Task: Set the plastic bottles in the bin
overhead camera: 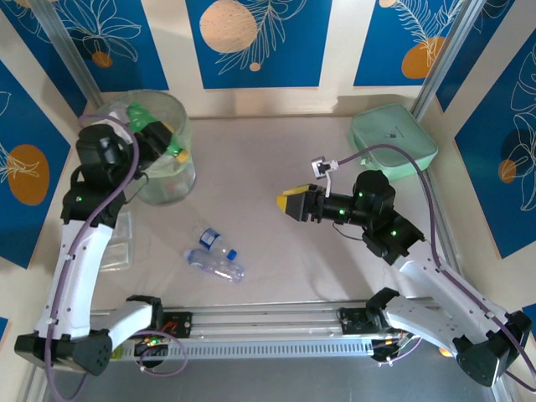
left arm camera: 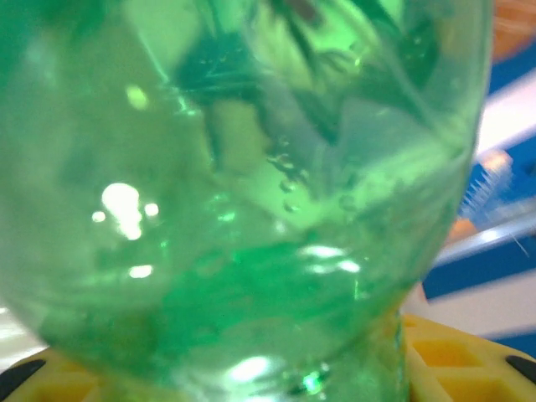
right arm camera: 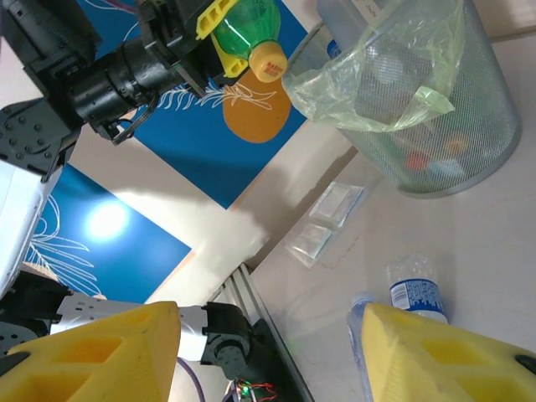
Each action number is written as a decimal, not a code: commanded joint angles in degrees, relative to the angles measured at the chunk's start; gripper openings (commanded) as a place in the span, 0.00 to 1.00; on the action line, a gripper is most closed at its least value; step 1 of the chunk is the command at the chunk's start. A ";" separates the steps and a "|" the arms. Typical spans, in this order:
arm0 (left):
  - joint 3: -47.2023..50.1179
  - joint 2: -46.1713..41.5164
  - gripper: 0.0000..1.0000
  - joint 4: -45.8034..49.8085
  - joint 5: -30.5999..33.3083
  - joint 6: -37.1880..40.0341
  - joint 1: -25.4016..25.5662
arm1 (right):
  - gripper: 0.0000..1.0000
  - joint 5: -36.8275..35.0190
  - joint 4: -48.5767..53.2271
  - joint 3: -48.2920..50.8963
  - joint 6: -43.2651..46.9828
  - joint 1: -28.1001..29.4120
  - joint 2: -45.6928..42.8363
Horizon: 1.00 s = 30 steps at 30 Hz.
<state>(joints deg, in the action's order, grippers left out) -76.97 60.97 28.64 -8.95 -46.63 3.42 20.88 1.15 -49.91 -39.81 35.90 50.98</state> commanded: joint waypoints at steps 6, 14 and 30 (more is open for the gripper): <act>-6.81 6.83 0.38 10.02 4.53 -8.78 -12.22 | 0.59 -1.27 1.29 -0.63 2.55 1.57 1.98; -11.97 16.03 0.47 12.76 5.20 -12.25 -14.88 | 0.59 -1.87 0.71 -1.07 3.89 4.36 5.04; -15.42 11.53 0.79 18.89 9.59 -9.75 -14.85 | 0.58 -2.45 -0.22 -1.76 6.32 5.93 8.15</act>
<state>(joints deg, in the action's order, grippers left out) -89.10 75.50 43.90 -2.42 -57.95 -10.87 18.81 1.98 -50.28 -34.87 41.41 58.83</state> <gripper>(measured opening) 0.789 0.585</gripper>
